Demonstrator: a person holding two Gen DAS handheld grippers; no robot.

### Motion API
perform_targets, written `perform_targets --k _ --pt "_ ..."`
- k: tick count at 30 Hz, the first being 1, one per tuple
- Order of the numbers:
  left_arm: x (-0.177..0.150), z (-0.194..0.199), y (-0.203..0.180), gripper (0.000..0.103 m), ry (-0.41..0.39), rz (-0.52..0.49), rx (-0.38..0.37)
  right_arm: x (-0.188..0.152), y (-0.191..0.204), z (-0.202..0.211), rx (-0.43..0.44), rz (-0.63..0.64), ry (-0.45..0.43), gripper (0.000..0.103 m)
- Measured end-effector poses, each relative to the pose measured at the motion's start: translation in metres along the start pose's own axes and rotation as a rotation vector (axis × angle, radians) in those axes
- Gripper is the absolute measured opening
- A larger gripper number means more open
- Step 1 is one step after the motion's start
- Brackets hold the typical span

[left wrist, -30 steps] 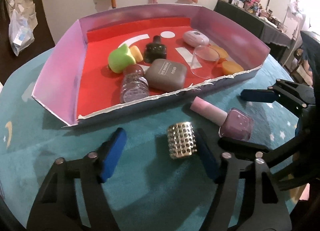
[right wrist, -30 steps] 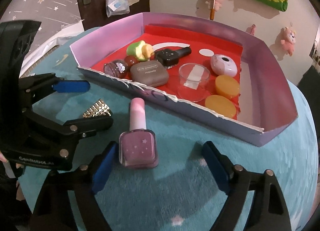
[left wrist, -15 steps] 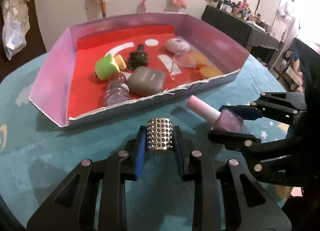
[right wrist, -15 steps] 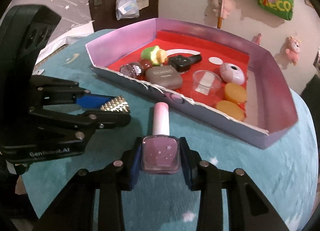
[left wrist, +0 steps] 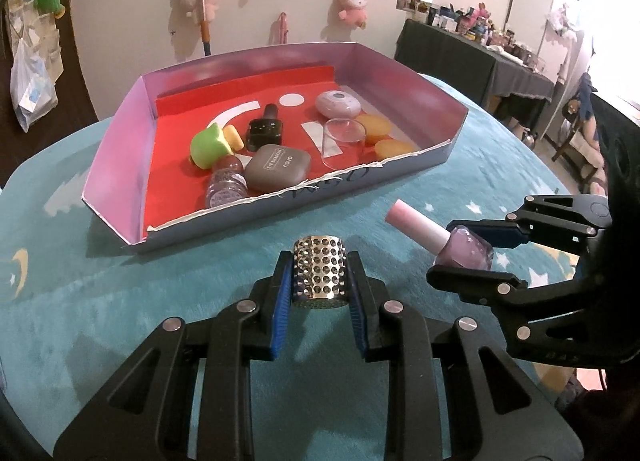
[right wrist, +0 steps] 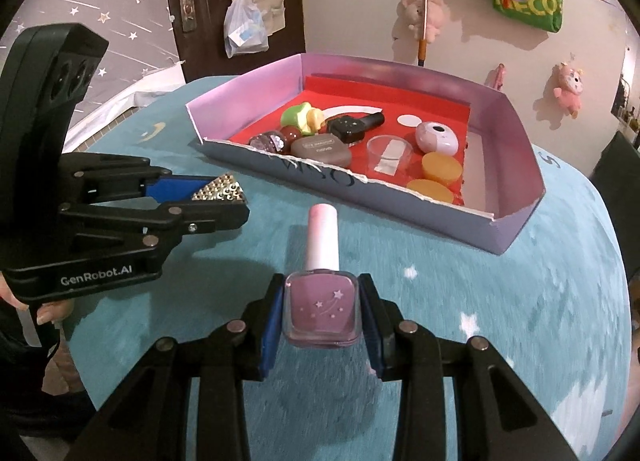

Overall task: Organize rigid objects
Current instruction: 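Carry the studded cylinder and lilac nail polish into the pink box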

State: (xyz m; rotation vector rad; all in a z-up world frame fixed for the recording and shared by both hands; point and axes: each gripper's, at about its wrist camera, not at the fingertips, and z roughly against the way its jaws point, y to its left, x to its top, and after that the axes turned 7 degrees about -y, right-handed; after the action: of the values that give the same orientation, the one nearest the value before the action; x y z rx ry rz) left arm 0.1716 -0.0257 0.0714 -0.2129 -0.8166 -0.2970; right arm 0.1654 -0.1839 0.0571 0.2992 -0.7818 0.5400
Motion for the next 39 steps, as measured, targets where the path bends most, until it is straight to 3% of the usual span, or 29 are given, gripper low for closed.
perform_targets --k 7,11,20,24,28,33,39 --pt "0.003 0.005 0.001 0.024 -0.009 0.005 0.002 0.001 -0.003 0.003 0.004 -0.017 -0.01 0.038" --pt "0.022 0.012 0.01 0.024 -0.029 0.01 0.019 0.013 -0.01 0.009 0.048 -0.056 -0.036 0.038" --pt "0.099 -0.01 0.042 0.024 -0.014 -0.001 0.007 0.095 -0.038 0.002 0.085 -0.109 -0.092 0.038" --pt "0.132 -0.043 0.054 0.024 0.044 -0.002 0.012 0.134 -0.056 -0.027 0.076 -0.149 -0.056 0.038" --pt "0.143 -0.08 0.062 0.024 0.111 -0.026 0.036 0.163 -0.065 -0.073 0.021 -0.135 0.023 0.038" --pt "0.144 -0.126 0.077 0.024 0.203 -0.029 0.054 0.179 -0.074 -0.129 -0.048 -0.118 0.126 0.038" --pt "0.145 -0.15 0.092 0.024 0.237 -0.017 0.041 0.181 -0.085 -0.161 -0.086 -0.11 0.194 0.038"
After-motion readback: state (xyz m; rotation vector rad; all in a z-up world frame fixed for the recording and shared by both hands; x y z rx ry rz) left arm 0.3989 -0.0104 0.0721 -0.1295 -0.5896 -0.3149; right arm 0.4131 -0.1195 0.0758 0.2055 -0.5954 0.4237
